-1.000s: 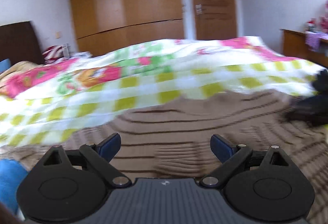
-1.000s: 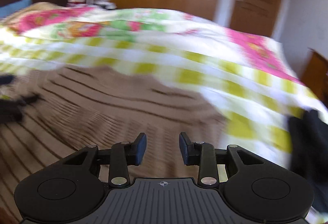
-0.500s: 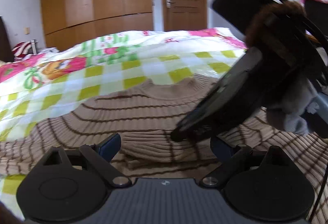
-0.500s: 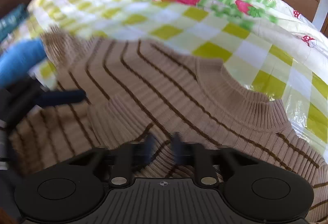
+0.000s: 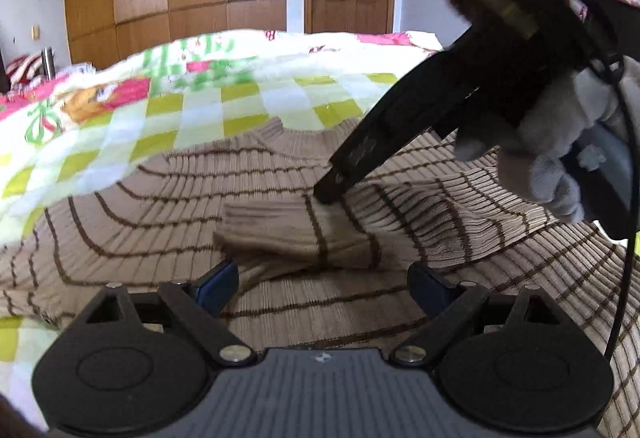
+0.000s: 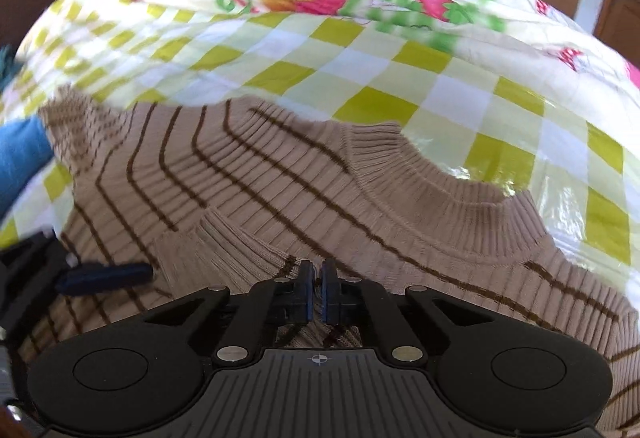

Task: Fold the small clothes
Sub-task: 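Carry the held sleeve across the sweater body and lay it down, then press the laid sleeve flat with the right gripper and release it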

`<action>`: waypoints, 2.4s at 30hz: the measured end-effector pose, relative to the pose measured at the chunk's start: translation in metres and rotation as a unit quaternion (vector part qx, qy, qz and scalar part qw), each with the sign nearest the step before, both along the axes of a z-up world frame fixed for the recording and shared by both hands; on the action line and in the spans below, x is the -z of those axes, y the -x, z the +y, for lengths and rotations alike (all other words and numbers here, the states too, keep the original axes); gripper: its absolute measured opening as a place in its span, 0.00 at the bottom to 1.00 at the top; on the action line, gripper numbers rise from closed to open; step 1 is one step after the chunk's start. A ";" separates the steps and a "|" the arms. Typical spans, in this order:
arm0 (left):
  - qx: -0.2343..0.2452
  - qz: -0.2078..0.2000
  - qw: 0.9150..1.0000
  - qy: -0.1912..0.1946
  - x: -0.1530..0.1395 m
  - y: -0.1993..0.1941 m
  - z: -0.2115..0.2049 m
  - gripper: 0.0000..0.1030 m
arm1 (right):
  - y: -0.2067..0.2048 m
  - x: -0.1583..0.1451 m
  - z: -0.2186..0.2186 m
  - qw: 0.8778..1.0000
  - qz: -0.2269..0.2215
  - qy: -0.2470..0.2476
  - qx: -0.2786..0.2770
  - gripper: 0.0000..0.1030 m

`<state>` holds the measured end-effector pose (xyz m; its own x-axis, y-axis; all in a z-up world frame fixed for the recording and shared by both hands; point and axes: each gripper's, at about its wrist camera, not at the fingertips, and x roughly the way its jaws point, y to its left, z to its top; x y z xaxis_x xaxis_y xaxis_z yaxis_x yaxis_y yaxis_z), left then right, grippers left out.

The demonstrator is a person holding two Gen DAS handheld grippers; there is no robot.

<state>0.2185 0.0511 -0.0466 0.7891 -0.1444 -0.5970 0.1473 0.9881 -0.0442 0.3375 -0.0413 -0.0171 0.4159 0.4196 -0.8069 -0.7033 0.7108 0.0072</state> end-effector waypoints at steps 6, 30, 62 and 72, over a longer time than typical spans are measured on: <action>-0.020 0.000 1.000 0.021 -0.005 -0.006 0.012 1.00 | -0.002 -0.010 -0.003 1.000 0.010 -0.021 0.011 0.02; -0.002 0.010 1.000 0.005 0.000 -0.003 0.019 0.81 | 0.054 -0.005 0.016 0.994 -0.030 0.013 -0.100 0.12; 0.005 0.005 0.998 0.059 -0.003 0.004 0.033 0.81 | 0.031 -0.039 -0.018 0.991 0.066 -0.108 -0.051 0.03; -0.018 0.011 1.000 0.005 -0.015 0.030 0.054 0.86 | 0.042 -0.015 -0.018 0.986 0.106 -0.081 -0.100 0.14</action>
